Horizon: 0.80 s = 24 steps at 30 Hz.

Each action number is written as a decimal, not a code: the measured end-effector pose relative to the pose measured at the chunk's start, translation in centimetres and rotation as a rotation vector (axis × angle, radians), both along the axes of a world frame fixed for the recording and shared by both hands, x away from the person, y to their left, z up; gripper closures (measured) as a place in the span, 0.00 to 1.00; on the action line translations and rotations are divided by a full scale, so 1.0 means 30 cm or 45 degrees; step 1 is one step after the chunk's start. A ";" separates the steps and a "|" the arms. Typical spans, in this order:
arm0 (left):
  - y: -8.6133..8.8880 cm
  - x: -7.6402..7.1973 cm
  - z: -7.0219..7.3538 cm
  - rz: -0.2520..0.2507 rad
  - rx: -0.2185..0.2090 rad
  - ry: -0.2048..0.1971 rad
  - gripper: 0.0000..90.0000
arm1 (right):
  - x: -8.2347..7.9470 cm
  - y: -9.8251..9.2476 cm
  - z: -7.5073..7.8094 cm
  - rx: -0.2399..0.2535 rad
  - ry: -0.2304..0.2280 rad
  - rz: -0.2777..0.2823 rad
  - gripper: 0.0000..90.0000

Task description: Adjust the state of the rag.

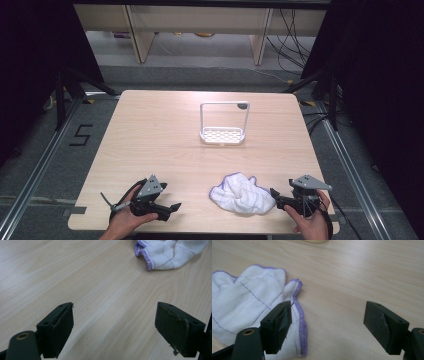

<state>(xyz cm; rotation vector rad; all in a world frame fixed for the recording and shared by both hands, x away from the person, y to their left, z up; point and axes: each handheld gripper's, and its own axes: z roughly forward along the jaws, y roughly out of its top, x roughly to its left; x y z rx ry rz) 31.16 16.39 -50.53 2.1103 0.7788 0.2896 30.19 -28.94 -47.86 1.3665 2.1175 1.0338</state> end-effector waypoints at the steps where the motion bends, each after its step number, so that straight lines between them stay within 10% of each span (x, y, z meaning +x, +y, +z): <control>1: -0.004 -0.002 -0.001 0.004 -0.019 0.003 0.17 | 0.000 0.001 0.000 0.001 0.000 0.002 0.26; 15: -0.029 -0.006 -0.008 -0.023 -0.002 0.022 0.17 | 0.002 0.028 0.035 0.047 0.007 0.061 0.33; 24: -0.032 -0.016 -0.005 -0.002 -0.009 0.025 0.17 | 0.043 0.127 0.079 0.004 0.010 0.221 0.40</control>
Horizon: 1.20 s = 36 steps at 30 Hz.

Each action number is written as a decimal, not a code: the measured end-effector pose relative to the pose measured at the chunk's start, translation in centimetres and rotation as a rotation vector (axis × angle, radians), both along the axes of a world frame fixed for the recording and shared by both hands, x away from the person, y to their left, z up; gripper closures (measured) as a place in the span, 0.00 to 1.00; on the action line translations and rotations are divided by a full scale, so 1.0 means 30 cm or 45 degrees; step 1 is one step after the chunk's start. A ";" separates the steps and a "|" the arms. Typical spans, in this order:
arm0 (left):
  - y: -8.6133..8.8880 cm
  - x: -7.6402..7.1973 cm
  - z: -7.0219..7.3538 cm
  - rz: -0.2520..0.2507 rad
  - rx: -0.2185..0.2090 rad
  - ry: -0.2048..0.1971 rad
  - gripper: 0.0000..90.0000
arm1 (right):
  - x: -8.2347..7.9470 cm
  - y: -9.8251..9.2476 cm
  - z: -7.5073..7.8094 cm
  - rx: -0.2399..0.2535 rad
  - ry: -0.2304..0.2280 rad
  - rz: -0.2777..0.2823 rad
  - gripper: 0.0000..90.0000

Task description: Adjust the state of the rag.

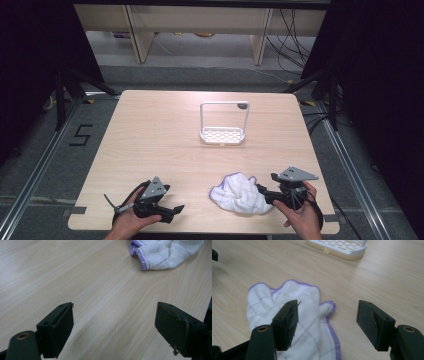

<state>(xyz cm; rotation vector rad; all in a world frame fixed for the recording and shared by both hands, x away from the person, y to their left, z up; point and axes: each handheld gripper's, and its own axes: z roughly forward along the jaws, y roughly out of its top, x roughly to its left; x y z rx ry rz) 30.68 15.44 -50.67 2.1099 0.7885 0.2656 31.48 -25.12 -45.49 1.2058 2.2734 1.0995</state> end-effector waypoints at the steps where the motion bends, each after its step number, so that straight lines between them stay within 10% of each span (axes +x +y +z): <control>1: 0.000 0.000 0.000 0.000 0.003 -0.001 0.17 | 0.008 0.013 -0.004 0.001 0.010 0.017 0.40; 14: 0.013 0.007 -0.004 0.039 0.000 0.001 0.17 | 0.091 0.224 -0.030 -0.151 0.087 0.203 0.47; 24: 0.017 0.002 0.003 0.021 0.045 -0.010 0.17 | 0.127 0.315 -0.096 -0.286 0.174 0.285 0.79; 31: 0.033 0.007 0.006 0.053 0.017 0.003 0.17 | 0.141 0.328 -0.061 -0.309 0.076 0.314 0.95; 36: 0.061 0.022 0.012 0.103 0.002 0.006 0.18 | 0.161 0.343 0.038 -0.184 -0.004 0.378 0.95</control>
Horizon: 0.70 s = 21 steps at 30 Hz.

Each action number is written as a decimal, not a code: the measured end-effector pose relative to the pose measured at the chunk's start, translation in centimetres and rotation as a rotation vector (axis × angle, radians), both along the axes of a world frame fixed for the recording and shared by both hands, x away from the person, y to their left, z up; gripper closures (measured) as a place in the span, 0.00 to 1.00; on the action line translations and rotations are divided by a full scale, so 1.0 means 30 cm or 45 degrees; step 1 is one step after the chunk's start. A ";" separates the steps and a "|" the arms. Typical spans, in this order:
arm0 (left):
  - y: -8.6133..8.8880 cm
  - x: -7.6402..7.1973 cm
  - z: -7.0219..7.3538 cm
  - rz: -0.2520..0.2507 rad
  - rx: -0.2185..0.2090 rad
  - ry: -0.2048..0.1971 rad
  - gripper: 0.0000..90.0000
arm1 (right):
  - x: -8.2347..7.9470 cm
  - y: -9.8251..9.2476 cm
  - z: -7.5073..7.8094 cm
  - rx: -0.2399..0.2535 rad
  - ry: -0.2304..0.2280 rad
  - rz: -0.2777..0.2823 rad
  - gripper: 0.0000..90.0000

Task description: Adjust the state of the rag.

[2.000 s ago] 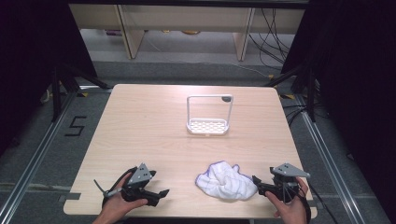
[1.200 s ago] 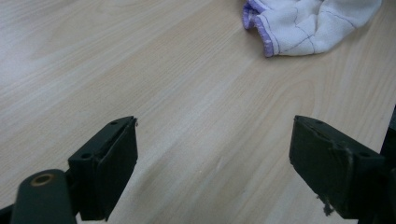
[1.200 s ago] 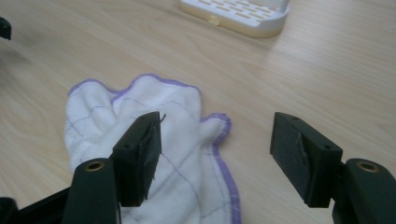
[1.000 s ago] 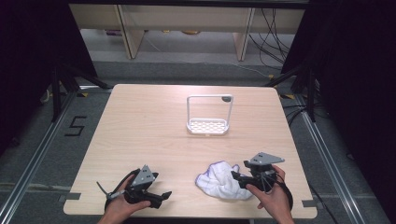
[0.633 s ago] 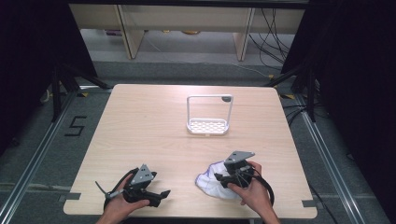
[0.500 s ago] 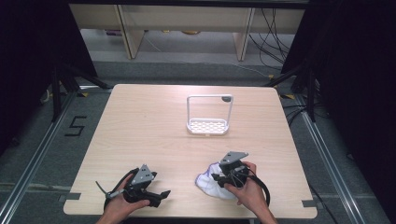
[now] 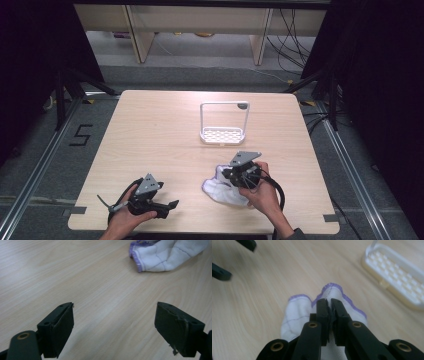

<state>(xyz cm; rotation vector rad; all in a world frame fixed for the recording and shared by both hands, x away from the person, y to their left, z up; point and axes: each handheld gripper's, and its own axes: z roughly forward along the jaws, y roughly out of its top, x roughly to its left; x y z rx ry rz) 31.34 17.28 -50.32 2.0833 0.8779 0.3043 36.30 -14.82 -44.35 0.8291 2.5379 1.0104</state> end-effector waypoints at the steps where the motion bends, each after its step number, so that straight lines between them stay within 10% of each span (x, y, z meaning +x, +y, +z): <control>1: 0.009 0.004 0.002 0.021 -0.007 0.000 0.18 | 0.006 0.008 0.025 0.029 -0.016 0.021 0.95; 11: 0.085 0.031 0.012 0.174 -0.119 0.023 0.18 | -0.002 0.047 0.225 0.211 -0.179 0.174 0.96; 16: 0.067 0.031 0.006 0.149 -0.178 0.047 0.18 | -0.074 -0.055 0.186 0.181 -0.199 0.162 0.96; 21: 0.003 0.028 0.006 0.066 -0.214 0.120 0.19 | -0.091 -0.171 0.059 0.177 -0.093 0.062 0.96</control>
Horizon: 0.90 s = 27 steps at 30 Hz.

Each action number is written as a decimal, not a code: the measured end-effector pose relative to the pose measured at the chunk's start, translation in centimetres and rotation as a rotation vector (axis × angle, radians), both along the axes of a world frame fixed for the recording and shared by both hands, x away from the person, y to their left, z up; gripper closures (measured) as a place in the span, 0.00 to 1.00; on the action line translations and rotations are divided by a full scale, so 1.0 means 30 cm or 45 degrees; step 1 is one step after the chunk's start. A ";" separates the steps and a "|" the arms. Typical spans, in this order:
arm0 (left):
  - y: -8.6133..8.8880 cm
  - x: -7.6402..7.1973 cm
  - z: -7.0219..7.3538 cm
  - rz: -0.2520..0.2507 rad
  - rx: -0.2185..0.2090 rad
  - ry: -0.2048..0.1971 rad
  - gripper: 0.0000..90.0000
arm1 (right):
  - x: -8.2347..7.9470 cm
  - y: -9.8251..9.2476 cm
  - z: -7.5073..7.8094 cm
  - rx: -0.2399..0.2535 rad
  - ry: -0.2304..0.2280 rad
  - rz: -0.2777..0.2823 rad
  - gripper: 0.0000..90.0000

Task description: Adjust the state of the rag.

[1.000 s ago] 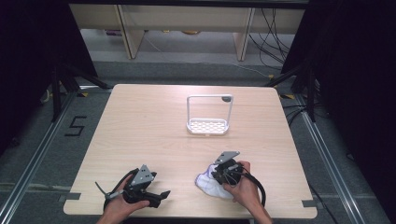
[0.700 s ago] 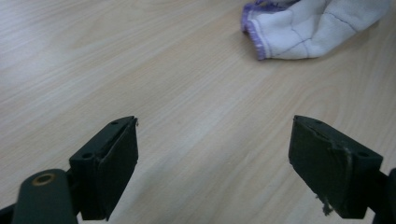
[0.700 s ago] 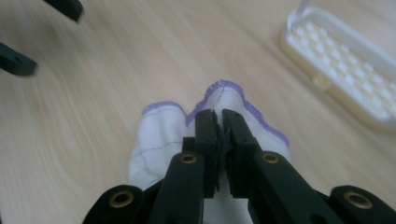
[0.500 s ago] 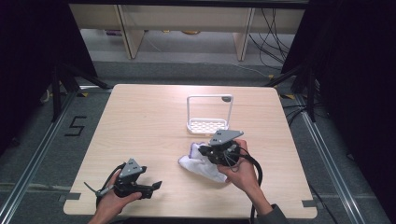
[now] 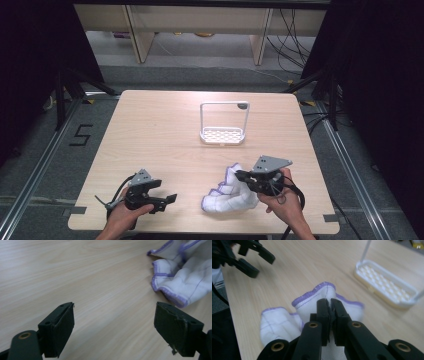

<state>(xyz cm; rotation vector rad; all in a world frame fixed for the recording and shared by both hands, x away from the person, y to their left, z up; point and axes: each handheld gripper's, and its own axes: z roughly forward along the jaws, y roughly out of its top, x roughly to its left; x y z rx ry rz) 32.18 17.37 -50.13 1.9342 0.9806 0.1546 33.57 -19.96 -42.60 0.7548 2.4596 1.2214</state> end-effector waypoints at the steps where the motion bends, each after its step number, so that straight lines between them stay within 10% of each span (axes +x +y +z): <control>1: -0.013 0.004 0.004 -0.023 -0.007 0.003 0.19 | 0.001 -0.015 -0.017 -0.010 0.018 -0.011 0.96; 14: -0.276 0.086 0.008 -0.283 0.037 -0.036 0.40 | -0.041 -0.050 -0.051 0.024 0.073 -0.064 0.96; 27: -0.392 0.103 -0.024 -0.458 0.223 -0.073 0.64 | -0.093 -0.091 -0.067 0.063 0.045 -0.068 0.95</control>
